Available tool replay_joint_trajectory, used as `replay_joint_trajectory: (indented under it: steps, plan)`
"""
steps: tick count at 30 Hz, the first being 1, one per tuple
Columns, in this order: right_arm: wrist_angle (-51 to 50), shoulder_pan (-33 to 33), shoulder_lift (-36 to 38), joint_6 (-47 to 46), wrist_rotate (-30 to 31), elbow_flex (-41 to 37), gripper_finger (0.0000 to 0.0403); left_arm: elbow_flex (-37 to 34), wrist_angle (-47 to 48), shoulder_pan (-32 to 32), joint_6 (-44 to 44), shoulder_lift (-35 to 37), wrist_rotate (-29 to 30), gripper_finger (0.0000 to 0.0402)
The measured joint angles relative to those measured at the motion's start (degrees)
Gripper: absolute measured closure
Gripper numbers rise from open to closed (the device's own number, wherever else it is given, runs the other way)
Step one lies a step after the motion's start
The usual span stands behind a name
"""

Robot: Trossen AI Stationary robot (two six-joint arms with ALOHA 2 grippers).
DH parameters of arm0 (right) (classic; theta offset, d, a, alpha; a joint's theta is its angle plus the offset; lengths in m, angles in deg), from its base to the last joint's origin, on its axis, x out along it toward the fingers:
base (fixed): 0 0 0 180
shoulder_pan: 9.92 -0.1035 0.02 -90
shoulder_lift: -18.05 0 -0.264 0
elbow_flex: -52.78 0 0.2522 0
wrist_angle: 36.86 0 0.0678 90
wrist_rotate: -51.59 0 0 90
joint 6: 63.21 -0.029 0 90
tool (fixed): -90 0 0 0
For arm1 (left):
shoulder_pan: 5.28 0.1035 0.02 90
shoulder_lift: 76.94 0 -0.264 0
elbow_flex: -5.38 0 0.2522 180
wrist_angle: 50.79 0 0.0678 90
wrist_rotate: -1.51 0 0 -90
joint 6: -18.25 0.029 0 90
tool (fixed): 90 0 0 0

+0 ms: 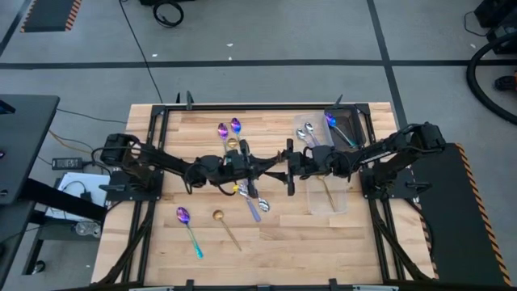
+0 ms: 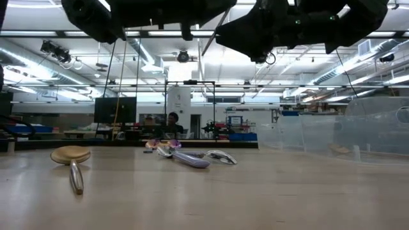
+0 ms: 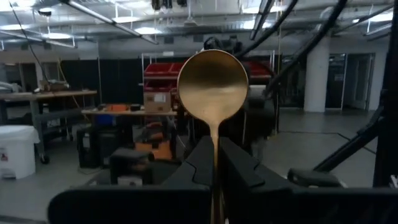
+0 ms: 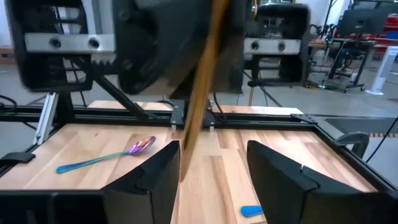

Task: Sort silverware by color (type)
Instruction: Put the gold spoon into the bottom transparent bin

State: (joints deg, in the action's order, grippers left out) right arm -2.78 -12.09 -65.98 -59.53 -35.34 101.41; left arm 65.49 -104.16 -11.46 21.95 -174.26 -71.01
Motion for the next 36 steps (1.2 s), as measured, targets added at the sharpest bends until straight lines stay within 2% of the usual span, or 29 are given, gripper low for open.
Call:
replay_joint_trajectory:
  steps: [8,14,20,24,29,36]
  plan:
    - [0.9,0.0,0.0,0.6,-0.2,0.0,0.0236,1.0,-0.6,0.0,0.0,-1.7,0.1,0.0383]
    - [3.1,0.0,0.0,0.6,-1.3,0.0,0.0292,1.0,0.5,0.0,0.0,-1.8,0.2,0.0383]
    - [3.0,0.0,0.0,0.2,-1.4,0.0,0.037,1.0,1.0,0.3,0.3,-1.8,0.0,0.038]
    - [2.0,0.0,0.0,-0.2,-2.1,0.0,0.0379,1.0,2.6,0.3,0.2,-1.7,0.1,0.0367]
    - [-2.3,0.0,0.0,-3.0,-2.0,0.0,0.0372,1.0,6.6,-0.6,0.5,-1.6,4.6,0.033]
    - [-9.6,0.0,0.0,-7.0,-2.8,0.0,0.0374,1.0,13.1,-3.7,2.9,-1.5,13.8,0.0241]
